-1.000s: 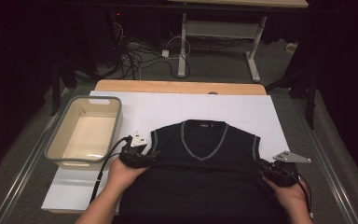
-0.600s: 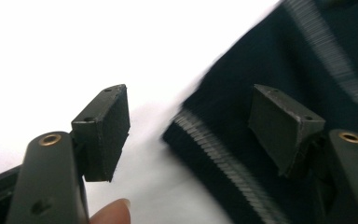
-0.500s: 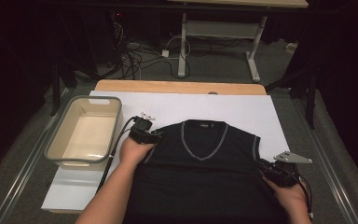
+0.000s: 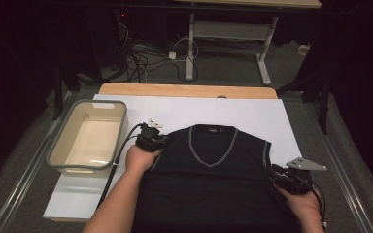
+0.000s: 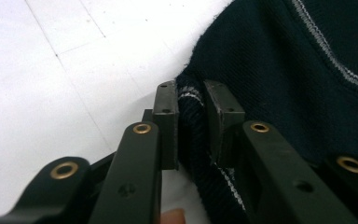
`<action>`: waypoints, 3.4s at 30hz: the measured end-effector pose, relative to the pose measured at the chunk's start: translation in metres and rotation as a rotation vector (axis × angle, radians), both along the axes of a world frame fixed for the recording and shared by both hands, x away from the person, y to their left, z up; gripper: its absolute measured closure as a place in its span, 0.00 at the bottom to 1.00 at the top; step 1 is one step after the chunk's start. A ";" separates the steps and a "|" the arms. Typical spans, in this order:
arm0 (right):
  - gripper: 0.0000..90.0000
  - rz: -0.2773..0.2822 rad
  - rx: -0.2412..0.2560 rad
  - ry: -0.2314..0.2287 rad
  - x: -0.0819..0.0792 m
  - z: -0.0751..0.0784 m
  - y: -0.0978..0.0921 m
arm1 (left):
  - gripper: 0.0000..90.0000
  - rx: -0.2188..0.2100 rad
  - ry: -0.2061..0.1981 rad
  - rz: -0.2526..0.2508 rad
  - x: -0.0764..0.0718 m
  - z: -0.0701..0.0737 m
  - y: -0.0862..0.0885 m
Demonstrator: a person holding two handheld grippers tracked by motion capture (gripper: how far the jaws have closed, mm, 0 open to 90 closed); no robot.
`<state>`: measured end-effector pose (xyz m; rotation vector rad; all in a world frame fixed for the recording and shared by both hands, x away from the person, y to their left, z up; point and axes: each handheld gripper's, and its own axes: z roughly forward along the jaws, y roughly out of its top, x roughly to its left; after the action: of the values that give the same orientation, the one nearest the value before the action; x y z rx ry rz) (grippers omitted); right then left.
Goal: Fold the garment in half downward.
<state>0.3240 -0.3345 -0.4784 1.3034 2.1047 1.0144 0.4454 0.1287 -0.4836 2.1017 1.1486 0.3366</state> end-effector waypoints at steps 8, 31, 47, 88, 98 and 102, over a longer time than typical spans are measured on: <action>0.49 -0.062 0.063 -0.025 0.017 0.015 -0.007 | 0.82 0.013 -0.017 -0.005 -0.002 0.000 -0.001; 0.93 -0.059 0.040 0.094 0.100 0.009 0.009 | 0.87 -0.056 -0.091 0.074 0.001 0.015 0.005; 0.94 -0.079 0.031 -0.204 0.127 0.101 0.009 | 0.87 -0.036 -0.283 0.116 0.034 0.086 -0.004; 0.92 0.073 0.054 -0.154 -0.084 0.007 -0.005 | 0.84 -0.154 -0.234 -0.120 -0.167 0.001 0.056; 0.61 0.038 0.161 -0.155 -0.108 0.008 -0.018 | 0.47 -0.138 -0.218 -0.087 -0.188 0.004 0.053; 0.60 0.067 0.153 -0.195 -0.114 0.020 -0.003 | 0.44 -0.160 -0.254 -0.098 -0.195 0.015 0.046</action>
<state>0.2098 -0.3375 -0.4587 1.1574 1.9668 1.2984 0.2508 0.1745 -0.4683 1.9051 0.8905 0.4366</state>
